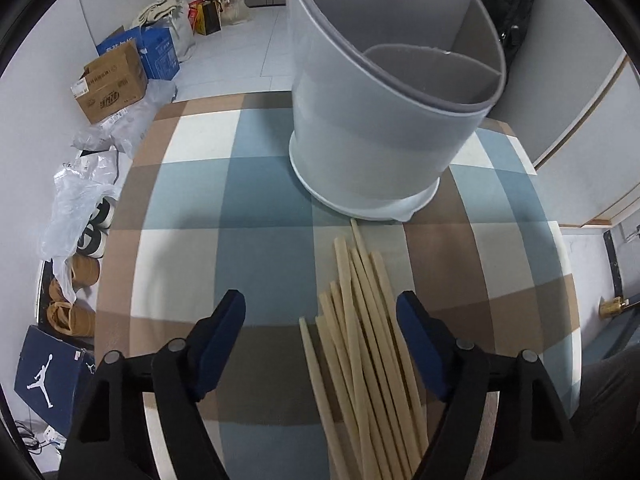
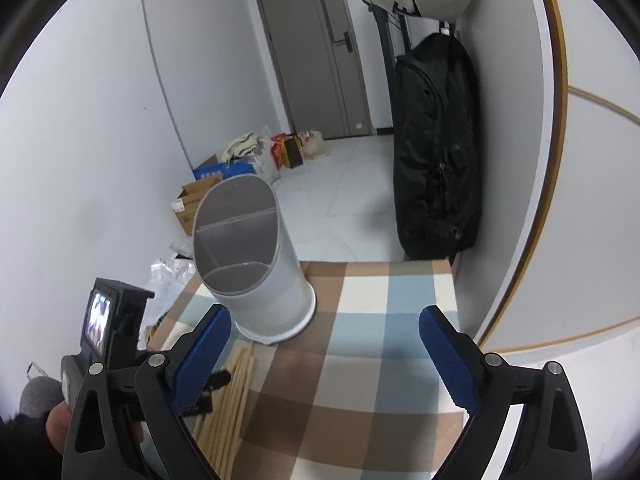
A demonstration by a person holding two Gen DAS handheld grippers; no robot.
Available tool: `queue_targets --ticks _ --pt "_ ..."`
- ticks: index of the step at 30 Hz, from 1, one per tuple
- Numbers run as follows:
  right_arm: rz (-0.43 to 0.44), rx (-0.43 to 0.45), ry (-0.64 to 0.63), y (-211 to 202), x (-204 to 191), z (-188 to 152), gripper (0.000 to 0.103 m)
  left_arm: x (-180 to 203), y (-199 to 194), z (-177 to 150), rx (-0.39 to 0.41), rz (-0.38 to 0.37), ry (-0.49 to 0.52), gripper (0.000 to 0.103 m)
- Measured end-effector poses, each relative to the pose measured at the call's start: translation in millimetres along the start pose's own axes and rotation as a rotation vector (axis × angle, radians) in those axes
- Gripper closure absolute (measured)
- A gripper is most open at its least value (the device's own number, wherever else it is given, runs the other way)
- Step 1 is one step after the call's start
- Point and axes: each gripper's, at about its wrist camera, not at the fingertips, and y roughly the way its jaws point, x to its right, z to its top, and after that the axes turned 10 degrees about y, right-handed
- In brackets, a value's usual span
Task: Organize utensils
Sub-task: 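Lower the left tool onto the wooden stick pile and grasp one stick, then lift the stick with the left tool while the right tool grasps another stick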
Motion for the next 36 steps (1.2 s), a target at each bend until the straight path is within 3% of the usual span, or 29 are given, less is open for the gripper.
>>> queue_targets --ticks 2,10,12,17,21,22,29,36 --pt "0.003 -0.008 0.009 1.1 2.9 0.4 0.008 1.6 4.0 3.3 -0.016 0.006 -0.001 0.042" --pt "0.024 -0.025 0.037 -1.2 14.9 4.4 0.008 4.3 9.5 10.6 -0.009 -0.050 -0.072 0.044" --pt "0.031 -0.029 0.049 -2.5 18.7 5.2 0.008 8.9 11.0 14.2 0.005 -0.031 -0.058 0.046" --pt "0.039 -0.032 0.073 -4.1 24.6 5.8 0.008 21.8 7.8 10.0 0.010 -0.033 -0.008 0.079" --pt "0.046 -0.036 0.086 -3.7 24.2 7.0 0.008 19.3 3.4 5.2 0.024 -0.070 -0.049 0.094" --pt "0.045 -0.037 0.083 -3.9 23.1 6.4 0.008 19.8 0.9 3.5 0.027 -0.065 -0.053 0.102" --pt "0.018 -0.021 0.038 -2.0 16.6 4.4 0.008 5.2 -3.6 -1.3 0.032 -0.087 -0.118 0.103" --pt "0.003 -0.018 0.010 2.3 6.8 -1.7 0.008 -4.1 -17.4 3.5 0.092 -0.130 -0.146 0.103"
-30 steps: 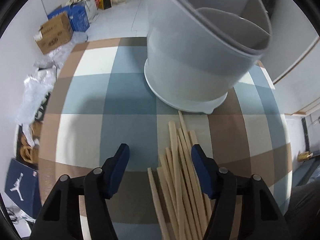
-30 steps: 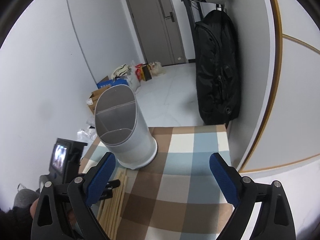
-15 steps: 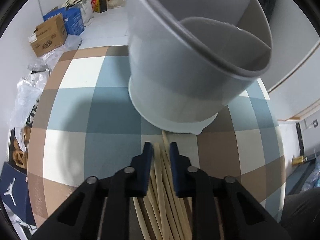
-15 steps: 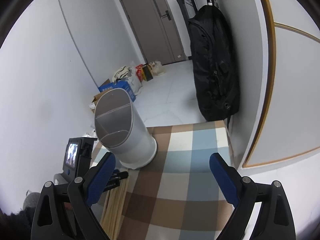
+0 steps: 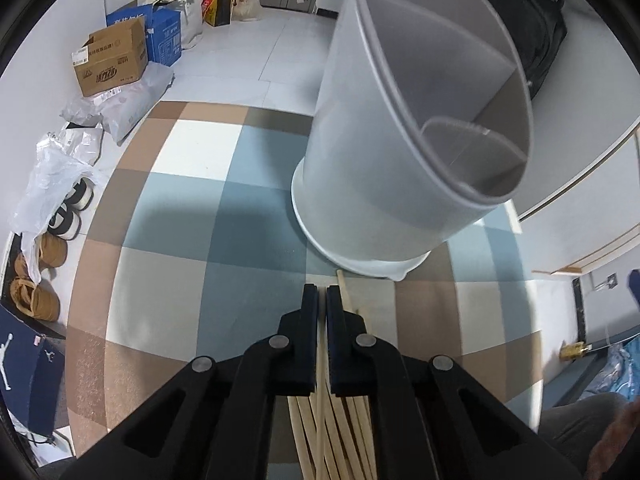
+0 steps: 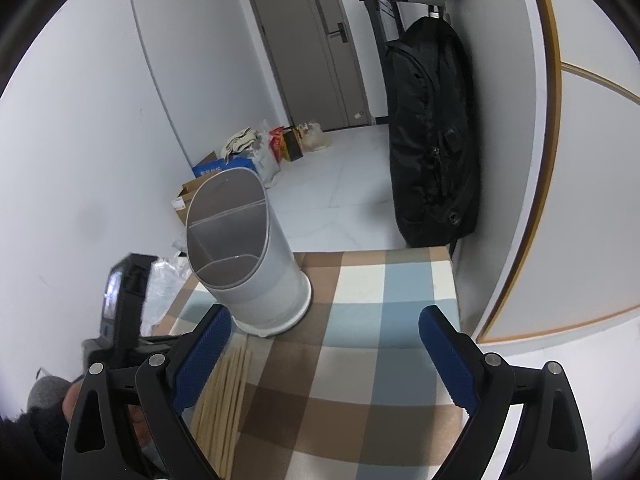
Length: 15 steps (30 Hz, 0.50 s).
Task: Organize utensils
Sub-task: 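Lift the stick with the left tool while the right tool grasps another stick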
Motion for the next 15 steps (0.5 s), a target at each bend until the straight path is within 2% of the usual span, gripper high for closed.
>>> queue_targets --ticks 7,10,11,15 --pt "0.041 -0.047 -0.023 13.4 -14.4 -9.6 0.009 -19.2 -12.8 5.9 0.057 -0.038 -0.037 0.103" --pt "0.097 -0.125 -0.017 28.1 -21.9 -17.5 0.020 -26.7 -18.4 4.4 0.075 -0.065 -0.062 0.103" --pt "0.109 -0.152 -0.010 33.3 -23.8 -20.0 0.027 -29.1 -19.0 4.6 0.080 -0.071 -0.066 0.103" --pt "0.142 -0.321 0.014 69.5 -34.4 -35.3 0.042 -33.6 -27.7 4.6 0.095 -0.097 -0.076 0.103"
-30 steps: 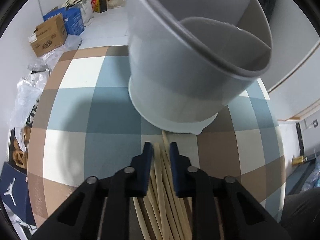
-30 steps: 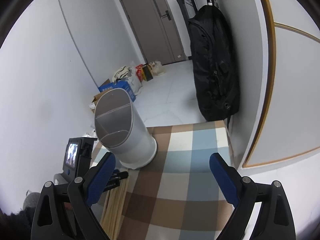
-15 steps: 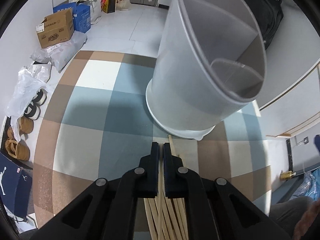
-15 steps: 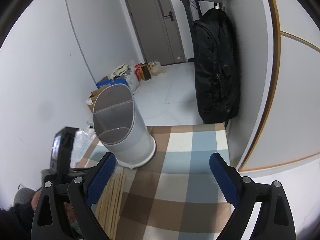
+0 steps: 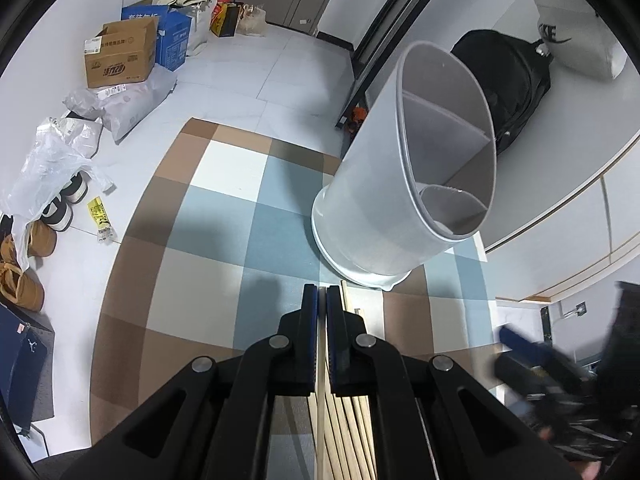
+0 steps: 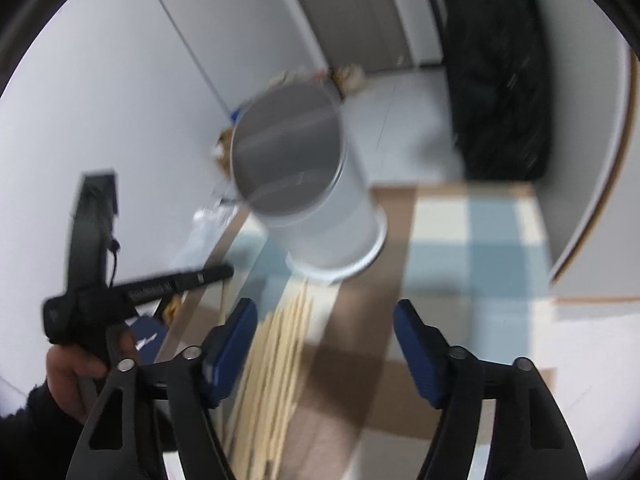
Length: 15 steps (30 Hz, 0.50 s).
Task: Organize utensils
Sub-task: 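Lift the stick with the left tool while the right tool grasps another stick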
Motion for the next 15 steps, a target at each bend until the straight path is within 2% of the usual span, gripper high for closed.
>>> queue_targets --ticks 5,6,9,15 --pt "-0.014 -0.101 -0.038 32.0 -16.3 -8.5 0.048 -14.7 -10.0 3.0 0.027 -0.028 -0.018 0.103" --pt "-0.022 -0.114 -0.059 38.0 -21.2 -10.8 0.054 -17.6 -12.5 3.9 0.033 -0.034 -0.024 0.103" --pt "-0.052 -0.141 -0.092 56.8 -28.0 -15.0 0.065 -23.2 -15.4 4.5 0.046 -0.046 -0.039 0.103" --pt "-0.107 -0.164 -0.062 88.8 -21.2 -10.1 0.074 -32.5 -18.2 3.7 0.058 -0.058 -0.056 0.103"
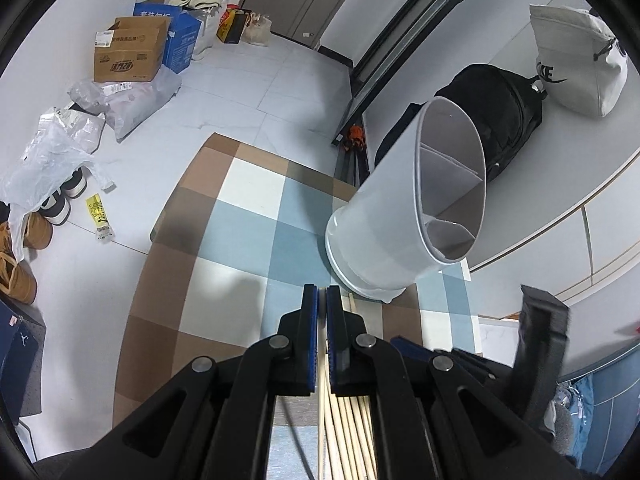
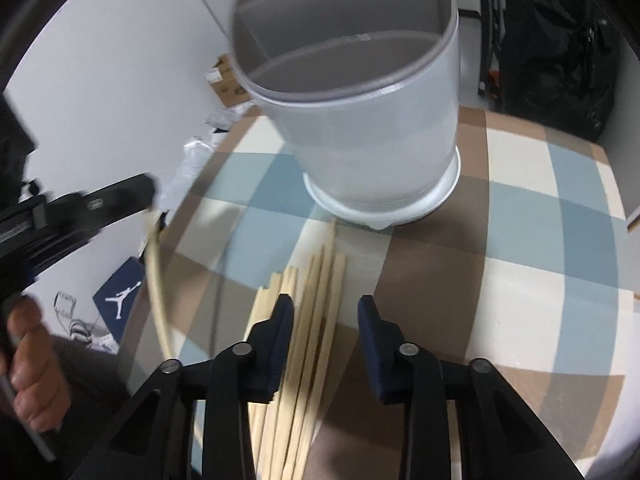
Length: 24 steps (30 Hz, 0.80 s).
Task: Organize utensils
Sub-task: 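Lift the stick with the left tool while the right tool grasps another stick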
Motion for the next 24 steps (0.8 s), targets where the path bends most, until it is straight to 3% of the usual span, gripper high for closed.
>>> queue_targets --ticks 7,11,15,24 --pt "-0.089 0.012 0.011 13.3 1.2 10.5 0.087 -8.2 -1.7 0.4 -0.002 -0.014 -0.018 0.103" --pt "-0.084 0.002 -0.024 18.1 -6.5 13.4 0.087 -10.5 -2.4 1.0 -0.003 -0.019 -0.025 0.103" --pt "-0.142 0.013 -0.094 18.5 -14.8 6.4 0.088 -8.6 -2.1 0.8 -0.008 -0.026 -0.020 0.103" --pt "-0.178 0.001 -0.067 -6.7 6.2 -1.5 0.095 -7.1 -4.4 1.7 0.005 -0.030 -0.031 0.103"
